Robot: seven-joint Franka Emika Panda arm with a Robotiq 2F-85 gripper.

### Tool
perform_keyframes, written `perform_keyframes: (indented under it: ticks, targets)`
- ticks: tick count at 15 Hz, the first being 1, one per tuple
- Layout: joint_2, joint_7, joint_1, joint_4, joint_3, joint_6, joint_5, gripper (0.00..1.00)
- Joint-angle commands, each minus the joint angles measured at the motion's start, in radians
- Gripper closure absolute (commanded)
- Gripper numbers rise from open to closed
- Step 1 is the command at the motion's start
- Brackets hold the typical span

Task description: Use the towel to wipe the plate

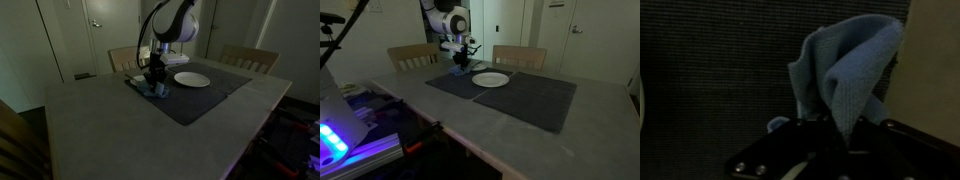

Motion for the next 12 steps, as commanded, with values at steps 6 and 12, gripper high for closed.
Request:
perform_keyframes:
  ticks: [6,12]
  targets:
    - [0.007,-0.021,0.008,-0.017,-0.005,0.024,0.012,0.63]
    - [-0.069,-0.052,0.003,-0.068,-0.006,0.002,-0.005,0.27]
